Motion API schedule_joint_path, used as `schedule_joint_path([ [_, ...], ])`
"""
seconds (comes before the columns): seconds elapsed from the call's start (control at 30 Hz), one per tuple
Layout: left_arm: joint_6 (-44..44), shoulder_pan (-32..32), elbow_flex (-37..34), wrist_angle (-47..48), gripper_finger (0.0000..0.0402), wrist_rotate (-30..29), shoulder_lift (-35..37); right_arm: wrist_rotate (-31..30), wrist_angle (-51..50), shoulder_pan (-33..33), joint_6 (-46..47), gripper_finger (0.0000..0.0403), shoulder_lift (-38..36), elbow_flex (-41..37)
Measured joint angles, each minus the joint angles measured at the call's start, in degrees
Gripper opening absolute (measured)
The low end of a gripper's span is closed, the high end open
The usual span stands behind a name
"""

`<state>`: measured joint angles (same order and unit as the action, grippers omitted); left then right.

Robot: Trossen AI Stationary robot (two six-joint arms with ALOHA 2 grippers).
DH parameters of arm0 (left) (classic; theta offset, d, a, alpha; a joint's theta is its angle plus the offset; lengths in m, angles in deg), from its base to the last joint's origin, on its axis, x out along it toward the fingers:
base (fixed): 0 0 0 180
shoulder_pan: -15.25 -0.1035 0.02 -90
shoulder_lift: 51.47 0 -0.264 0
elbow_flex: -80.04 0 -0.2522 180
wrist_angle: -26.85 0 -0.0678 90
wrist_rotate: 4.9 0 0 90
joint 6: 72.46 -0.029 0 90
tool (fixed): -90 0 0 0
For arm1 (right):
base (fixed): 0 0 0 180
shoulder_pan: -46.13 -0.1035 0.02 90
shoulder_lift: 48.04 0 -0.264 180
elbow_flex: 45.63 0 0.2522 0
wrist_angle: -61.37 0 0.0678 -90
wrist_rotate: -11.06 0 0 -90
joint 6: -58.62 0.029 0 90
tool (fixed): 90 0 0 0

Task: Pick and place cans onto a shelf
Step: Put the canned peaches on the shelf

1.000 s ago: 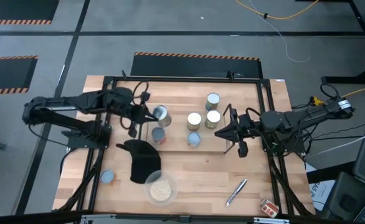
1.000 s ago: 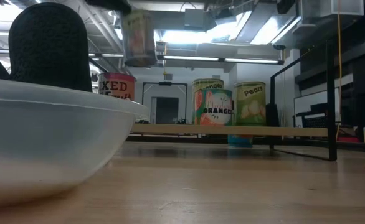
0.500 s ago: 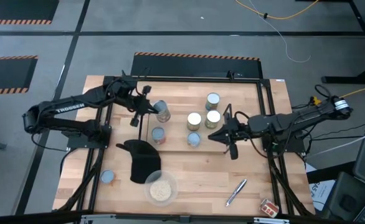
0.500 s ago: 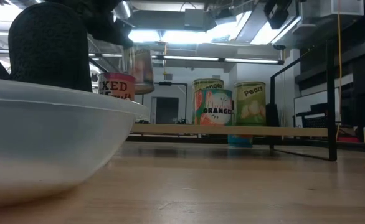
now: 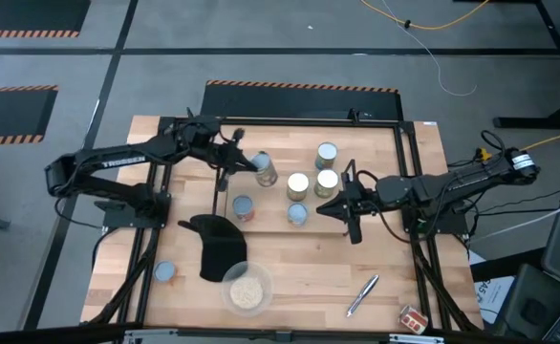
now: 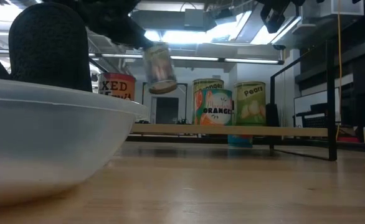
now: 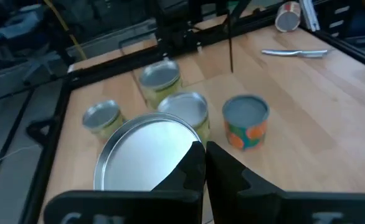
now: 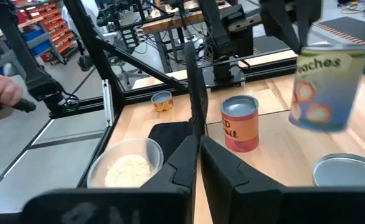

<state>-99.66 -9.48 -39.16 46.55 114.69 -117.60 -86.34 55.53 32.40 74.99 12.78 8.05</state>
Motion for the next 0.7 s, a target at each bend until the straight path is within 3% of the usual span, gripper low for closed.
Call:
schedule_joint_path([
  [0.37, -2.2, 2.6, 4.8, -0.4, 0.0000, -0.4, -12.8, 1.7, 0.0, 0.5, 0.0, 0.0026, 0.0, 0.0],
  [0.7, -3.4, 2.8, 4.9, 1.5, 0.0000, -3.6, -15.3, 1.7, -0.5, 0.5, -0.1, 0.0026, 0.0, 0.0],
])
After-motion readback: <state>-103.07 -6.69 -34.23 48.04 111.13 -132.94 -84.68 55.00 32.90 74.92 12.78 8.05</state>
